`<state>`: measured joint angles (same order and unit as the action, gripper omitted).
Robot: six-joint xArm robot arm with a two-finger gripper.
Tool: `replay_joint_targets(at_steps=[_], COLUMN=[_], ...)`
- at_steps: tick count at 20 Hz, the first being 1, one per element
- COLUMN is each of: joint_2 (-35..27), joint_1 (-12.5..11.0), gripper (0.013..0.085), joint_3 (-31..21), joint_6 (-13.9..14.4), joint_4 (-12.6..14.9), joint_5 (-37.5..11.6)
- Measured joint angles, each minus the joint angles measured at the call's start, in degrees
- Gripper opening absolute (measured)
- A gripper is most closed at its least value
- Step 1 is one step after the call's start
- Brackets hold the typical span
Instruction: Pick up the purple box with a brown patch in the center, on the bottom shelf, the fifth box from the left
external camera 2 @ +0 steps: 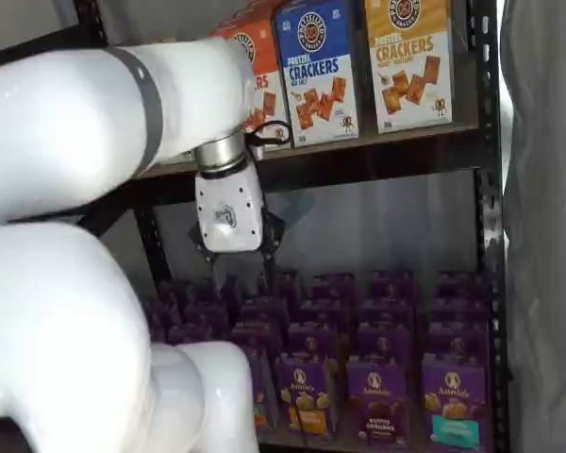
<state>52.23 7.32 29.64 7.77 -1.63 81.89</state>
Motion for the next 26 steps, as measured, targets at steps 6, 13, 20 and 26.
replay_joint_targets(at_steps=[6, 13, 20, 26], joint_2=[-1.49, -1.81, -3.09, -6.34], joint_1=[-0.39, -0.02, -2.20, -4.81], gripper=[0.0850, 0.0850, 0.0850, 0.0850], joint_3=[0.99, -1.19, -4.54, -7.88], joint_6=[-0.40, 0.30, -1.77, -4.63], joint_4=[-0.40, 2.31, 2.06, 1.15], joint_5=[1.97, -1.14, -7.29, -14.82])
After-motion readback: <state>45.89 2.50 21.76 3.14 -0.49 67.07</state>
